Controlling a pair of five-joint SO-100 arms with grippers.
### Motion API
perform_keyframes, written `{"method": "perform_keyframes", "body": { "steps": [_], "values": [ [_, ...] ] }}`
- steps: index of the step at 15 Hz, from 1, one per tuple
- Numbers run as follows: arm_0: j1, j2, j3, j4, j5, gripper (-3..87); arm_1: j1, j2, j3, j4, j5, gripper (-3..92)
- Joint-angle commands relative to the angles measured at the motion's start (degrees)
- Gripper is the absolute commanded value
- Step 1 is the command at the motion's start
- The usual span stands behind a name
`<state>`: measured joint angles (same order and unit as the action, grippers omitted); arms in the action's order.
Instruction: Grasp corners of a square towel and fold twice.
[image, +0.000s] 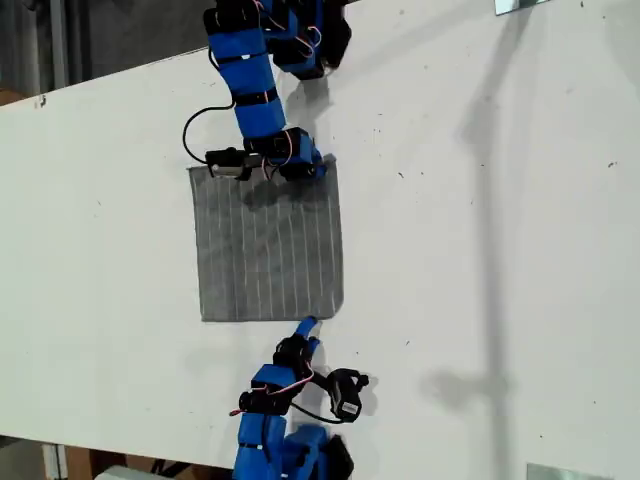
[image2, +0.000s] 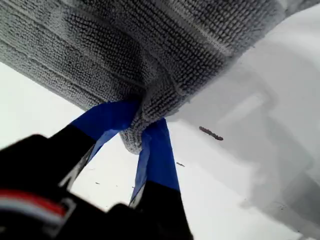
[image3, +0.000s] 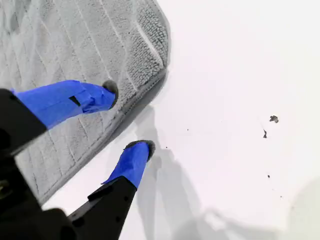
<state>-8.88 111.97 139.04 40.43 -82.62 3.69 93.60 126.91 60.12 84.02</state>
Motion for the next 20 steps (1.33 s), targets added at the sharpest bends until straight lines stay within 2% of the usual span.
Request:
{"method": "perform_keyframes", "body": {
  "steps": [1, 3, 5, 7, 10, 11, 12, 17, 20],
  "values": [
    [0.09, -9.32, -8.61, 0.70, -0.70, 21.0, -1.76, 1.76, -1.41, 0.09, 0.44, 0.0],
    [0.53, -16.87, -16.17, 2.20, -0.79, 22.2, -2.55, 2.64, -1.41, 0.00, 0.88, 0.0],
    [1.05, -23.38, -23.55, 6.42, -1.93, 22.0, -3.25, 3.34, -1.41, 0.00, 1.32, 0.0],
    [2.64, -26.98, -27.25, 6.86, -2.99, 20.8, -4.39, 3.87, -1.32, -0.09, 1.93, 0.0],
    [5.62, -31.38, -35.51, 11.43, -3.96, 16.6, -6.15, 4.13, -1.32, -0.18, 2.81, 0.0],
    [5.98, -31.38, -36.91, 12.66, -3.60, 11.6, -6.50, 4.13, -1.14, -0.18, 3.08, 0.0],
    [5.89, -31.46, -37.27, 12.92, -3.43, -0.4, -6.77, 4.22, -1.05, -0.18, 3.16, 0.0],
    [10.81, -34.98, -37.27, 10.90, -7.65, -0.4, -10.46, 7.12, -0.62, 0.26, 6.86, 0.0],
    [16.88, -34.37, -37.09, 11.25, -11.43, -0.4, -18.11, 8.79, -0.62, 0.09, 13.71, 0.0]
  ]
}}
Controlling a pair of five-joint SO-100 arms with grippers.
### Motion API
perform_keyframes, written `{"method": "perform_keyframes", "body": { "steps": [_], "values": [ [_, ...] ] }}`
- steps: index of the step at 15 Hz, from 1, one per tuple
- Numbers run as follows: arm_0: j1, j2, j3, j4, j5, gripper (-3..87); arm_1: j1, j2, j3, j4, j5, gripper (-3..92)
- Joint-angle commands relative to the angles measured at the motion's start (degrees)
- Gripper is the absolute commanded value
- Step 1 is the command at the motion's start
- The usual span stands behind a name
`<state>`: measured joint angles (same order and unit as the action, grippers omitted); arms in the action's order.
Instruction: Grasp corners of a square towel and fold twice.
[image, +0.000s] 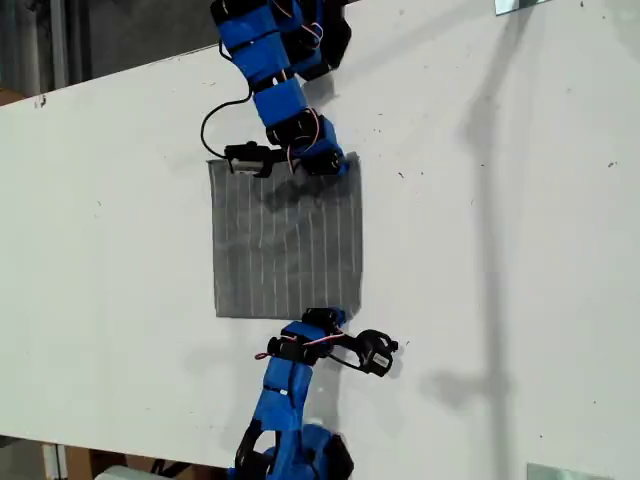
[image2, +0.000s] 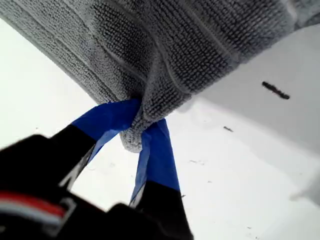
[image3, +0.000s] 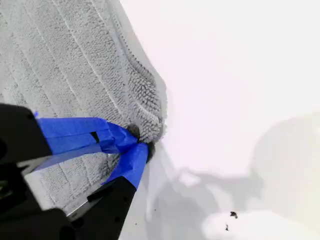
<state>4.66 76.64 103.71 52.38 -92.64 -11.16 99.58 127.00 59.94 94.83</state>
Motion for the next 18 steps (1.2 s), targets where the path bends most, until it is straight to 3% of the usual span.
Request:
{"method": "perform_keyframes", "body": {
  "steps": [1, 8, 11, 14, 18],
  "values": [
    [5.62, 1.14, -2.11, -0.79, -2.64, -0.4, -5.98, 2.90, -0.70, -0.53, 5.19, 0.0],
    [17.93, 2.20, -6.77, -0.79, -9.40, -0.4, -21.36, 0.62, -0.79, -9.49, 17.58, 0.0],
    [17.93, 2.29, -11.69, 1.93, -6.59, -0.4, -23.64, 1.23, -3.52, -8.96, 19.07, 0.0],
    [14.68, 4.04, -21.36, 9.84, 0.70, -0.4, -18.54, 0.62, -16.26, 10.81, 15.64, 0.0],
    [2.99, 9.93, -24.43, 17.23, 11.78, -0.4, -1.93, 5.89, -18.02, 16.08, 0.00, 0.0]
  ]
}}
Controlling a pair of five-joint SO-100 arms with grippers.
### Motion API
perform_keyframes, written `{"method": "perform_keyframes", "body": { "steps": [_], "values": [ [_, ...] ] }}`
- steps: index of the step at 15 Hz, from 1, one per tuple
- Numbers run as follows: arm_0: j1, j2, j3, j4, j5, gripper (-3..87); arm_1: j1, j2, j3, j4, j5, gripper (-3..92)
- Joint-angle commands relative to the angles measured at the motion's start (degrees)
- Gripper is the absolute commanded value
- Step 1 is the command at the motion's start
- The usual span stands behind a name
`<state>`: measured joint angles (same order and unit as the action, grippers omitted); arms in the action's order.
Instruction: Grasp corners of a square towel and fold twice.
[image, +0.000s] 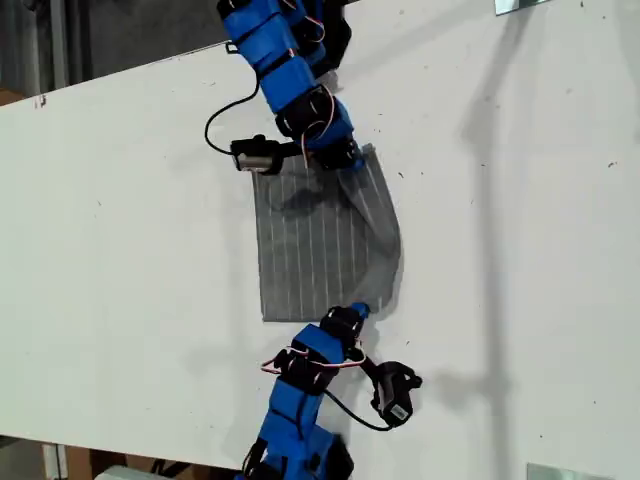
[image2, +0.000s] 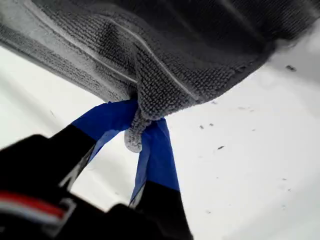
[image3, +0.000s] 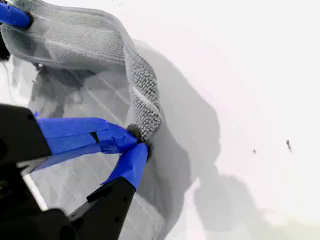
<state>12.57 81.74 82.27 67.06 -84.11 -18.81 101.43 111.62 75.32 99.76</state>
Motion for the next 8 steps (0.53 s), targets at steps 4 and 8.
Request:
{"method": "perform_keyframes", "body": {
  "steps": [4, 8],
  "values": [
    [-19.07, 16.61, 8.70, 3.43, 10.90, -0.4, 27.42, 12.74, -0.26, 3.34, -21.45, 0.0],
    [-32.08, 25.75, 16.44, 3.43, 17.23, -0.4, 44.12, 11.34, 1.76, 1.41, -31.64, 0.0]
  ]
}}
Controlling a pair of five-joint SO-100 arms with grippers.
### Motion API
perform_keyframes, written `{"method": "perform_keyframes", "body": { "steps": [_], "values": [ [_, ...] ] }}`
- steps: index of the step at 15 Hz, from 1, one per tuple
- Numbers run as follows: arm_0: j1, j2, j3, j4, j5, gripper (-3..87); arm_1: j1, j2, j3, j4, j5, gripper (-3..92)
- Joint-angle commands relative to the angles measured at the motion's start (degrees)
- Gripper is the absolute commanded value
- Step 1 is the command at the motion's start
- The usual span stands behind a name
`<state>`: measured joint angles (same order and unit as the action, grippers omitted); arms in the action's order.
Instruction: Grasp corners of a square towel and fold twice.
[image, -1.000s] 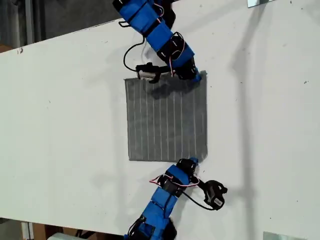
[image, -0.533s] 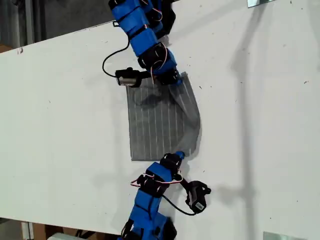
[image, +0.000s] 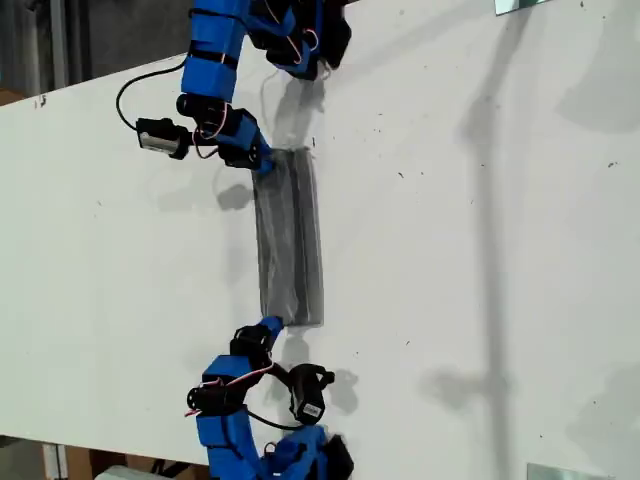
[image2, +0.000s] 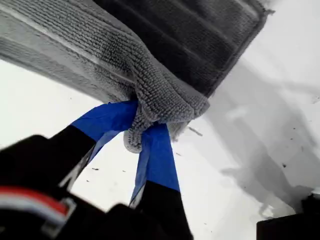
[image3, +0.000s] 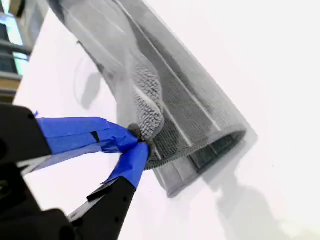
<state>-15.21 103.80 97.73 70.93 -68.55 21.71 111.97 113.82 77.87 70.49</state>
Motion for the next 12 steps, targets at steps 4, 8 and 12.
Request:
{"method": "perform_keyframes", "body": {
  "steps": [4, 8, 12],
  "values": [
    [-18.28, -4.57, 2.20, -3.96, 8.88, -0.4, 13.01, -2.20, -0.53, -6.59, -8.44, 0.0],
    [-26.02, -30.94, -17.93, -0.79, 15.21, -0.4, 21.97, -12.39, -1.49, -11.43, -13.89, 0.0],
    [-22.68, -35.33, -28.83, 6.94, 15.91, -0.4, 19.60, -17.31, -5.36, -8.53, -14.68, 0.0]
  ]
}}
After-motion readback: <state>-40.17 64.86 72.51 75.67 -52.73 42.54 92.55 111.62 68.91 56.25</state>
